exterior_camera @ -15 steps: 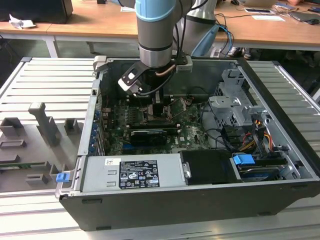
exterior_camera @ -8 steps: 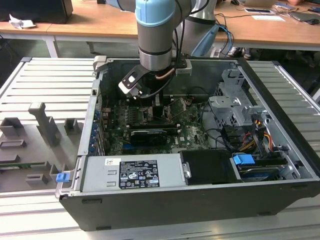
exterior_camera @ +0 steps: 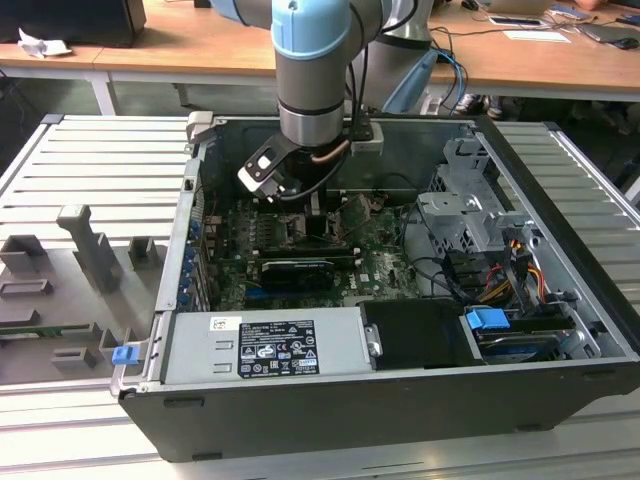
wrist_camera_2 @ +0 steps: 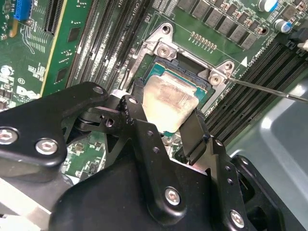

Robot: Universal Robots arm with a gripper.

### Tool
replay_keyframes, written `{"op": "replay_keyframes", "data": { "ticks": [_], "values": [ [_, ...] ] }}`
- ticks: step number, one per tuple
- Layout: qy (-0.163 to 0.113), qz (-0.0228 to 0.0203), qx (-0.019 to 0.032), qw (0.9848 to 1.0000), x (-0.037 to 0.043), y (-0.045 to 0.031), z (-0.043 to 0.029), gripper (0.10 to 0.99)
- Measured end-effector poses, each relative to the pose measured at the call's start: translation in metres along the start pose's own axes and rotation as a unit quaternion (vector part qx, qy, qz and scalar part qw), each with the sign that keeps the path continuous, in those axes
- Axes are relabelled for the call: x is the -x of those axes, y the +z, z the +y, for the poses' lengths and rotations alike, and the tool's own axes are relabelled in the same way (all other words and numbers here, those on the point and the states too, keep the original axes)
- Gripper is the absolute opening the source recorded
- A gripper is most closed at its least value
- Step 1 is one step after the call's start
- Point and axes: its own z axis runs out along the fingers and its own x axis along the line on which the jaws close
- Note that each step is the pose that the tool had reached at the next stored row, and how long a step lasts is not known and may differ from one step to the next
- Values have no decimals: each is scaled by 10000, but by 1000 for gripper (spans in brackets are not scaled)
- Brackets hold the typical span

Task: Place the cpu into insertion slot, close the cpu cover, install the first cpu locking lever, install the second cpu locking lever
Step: 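Place the cpu into insertion slot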

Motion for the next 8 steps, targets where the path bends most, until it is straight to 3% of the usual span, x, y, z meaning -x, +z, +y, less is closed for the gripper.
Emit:
{"op": "replay_keyframes", "data": {
  "ticks": [8],
  "values": [
    [-49,1,-3,10000,-32,53,-3,541]
  ]
}}
